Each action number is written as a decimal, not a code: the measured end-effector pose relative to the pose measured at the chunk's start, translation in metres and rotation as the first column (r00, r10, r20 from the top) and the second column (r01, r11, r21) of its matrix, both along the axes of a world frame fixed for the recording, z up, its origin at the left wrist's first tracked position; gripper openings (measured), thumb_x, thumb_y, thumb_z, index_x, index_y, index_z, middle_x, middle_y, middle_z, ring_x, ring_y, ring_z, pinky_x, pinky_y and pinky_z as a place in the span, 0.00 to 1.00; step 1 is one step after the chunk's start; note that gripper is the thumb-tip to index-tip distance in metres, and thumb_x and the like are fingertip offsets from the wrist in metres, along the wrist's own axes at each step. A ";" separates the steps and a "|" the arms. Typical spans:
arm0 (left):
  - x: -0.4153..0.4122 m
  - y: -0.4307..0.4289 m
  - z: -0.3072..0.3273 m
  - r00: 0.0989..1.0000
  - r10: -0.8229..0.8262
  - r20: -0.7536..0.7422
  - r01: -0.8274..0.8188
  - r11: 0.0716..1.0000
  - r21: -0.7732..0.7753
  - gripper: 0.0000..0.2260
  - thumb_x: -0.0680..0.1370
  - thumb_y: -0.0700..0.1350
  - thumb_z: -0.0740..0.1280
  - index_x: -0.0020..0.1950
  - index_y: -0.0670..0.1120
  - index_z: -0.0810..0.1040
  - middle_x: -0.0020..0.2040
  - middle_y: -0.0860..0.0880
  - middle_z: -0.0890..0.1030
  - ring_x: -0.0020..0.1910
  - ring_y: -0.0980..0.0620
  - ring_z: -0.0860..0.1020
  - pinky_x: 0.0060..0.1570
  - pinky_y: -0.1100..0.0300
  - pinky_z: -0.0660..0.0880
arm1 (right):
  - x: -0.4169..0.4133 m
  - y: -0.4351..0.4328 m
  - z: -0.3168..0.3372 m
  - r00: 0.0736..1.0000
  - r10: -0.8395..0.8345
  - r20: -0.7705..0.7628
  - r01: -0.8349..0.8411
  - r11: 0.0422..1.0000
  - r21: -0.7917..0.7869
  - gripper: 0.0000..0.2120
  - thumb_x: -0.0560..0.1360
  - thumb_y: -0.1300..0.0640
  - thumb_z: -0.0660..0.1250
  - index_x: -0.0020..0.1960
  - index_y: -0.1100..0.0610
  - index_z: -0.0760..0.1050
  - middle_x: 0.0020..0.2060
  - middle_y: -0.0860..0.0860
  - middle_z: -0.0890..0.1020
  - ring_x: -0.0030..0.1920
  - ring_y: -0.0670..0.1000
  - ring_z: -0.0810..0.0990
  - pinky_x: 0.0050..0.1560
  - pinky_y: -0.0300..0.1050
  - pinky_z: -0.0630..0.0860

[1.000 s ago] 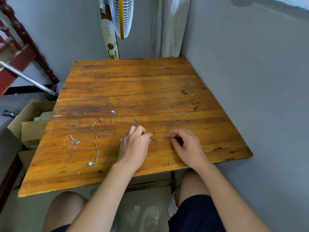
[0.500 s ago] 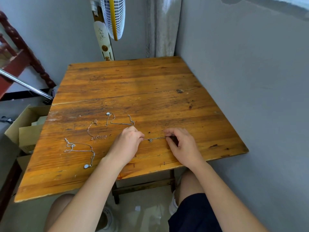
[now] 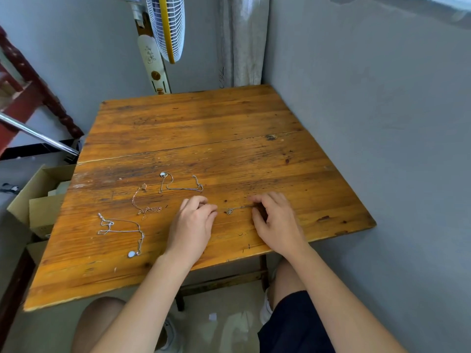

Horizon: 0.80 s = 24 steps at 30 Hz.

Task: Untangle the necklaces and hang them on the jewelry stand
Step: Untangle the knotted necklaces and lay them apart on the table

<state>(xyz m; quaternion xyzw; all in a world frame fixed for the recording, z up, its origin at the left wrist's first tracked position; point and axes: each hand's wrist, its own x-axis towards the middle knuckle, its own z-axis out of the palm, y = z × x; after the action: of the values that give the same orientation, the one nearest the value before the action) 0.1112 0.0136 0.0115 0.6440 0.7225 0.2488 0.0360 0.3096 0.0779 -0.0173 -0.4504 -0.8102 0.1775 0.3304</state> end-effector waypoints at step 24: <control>0.020 -0.037 -0.019 0.993 0.105 0.051 -0.112 0.979 0.170 0.03 0.76 0.41 0.69 0.46 0.42 0.81 0.46 0.47 0.76 0.48 0.47 0.73 0.45 0.54 0.74 | 0.001 0.005 -0.004 1.000 -0.002 0.024 0.001 1.000 0.007 0.12 0.80 0.60 0.65 0.62 0.49 0.77 0.53 0.44 0.81 0.54 0.47 0.75 0.57 0.46 0.70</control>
<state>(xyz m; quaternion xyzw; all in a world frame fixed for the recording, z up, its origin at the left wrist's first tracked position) 0.1315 -0.0233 -0.0080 0.5991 0.7313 0.3253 -0.0185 0.3109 0.0830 -0.0213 -0.4520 -0.8144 0.1692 0.3224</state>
